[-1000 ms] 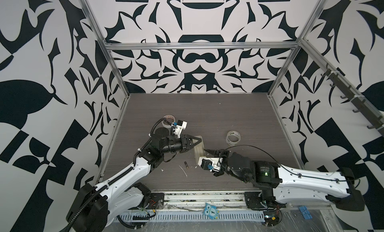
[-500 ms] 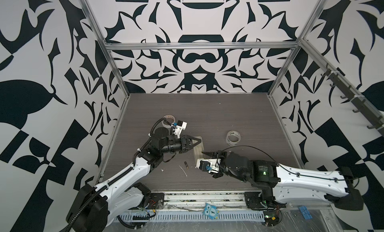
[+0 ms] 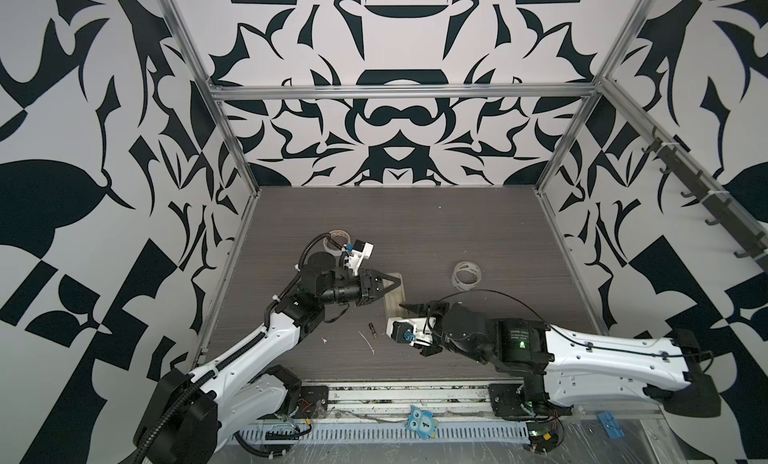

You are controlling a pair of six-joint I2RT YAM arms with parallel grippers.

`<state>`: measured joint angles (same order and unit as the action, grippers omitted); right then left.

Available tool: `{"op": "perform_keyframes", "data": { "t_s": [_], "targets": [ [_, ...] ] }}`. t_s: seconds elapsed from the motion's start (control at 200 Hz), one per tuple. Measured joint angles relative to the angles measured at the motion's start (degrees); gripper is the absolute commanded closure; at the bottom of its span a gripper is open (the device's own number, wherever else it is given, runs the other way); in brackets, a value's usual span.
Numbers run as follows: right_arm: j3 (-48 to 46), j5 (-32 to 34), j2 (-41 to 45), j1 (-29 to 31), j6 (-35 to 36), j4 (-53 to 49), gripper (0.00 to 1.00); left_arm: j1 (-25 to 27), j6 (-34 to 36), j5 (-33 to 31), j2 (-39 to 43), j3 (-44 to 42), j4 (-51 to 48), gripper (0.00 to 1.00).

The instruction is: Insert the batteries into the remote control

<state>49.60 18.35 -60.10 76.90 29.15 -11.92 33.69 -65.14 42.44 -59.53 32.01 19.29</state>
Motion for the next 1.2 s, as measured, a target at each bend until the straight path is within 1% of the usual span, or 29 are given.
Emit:
{"op": "perform_keyframes", "data": {
  "t_s": [0.355,1.2],
  "targets": [
    [0.0,1.49,0.7,0.24,2.36,0.92,0.57,-0.24,0.5,0.24,-0.24,1.86,-1.7,1.0],
    [0.0,1.84,0.7,0.46,4.04,1.18,0.58,-0.26,0.37,0.24,-0.22,1.95,-1.7,1.0]
  ]
}}
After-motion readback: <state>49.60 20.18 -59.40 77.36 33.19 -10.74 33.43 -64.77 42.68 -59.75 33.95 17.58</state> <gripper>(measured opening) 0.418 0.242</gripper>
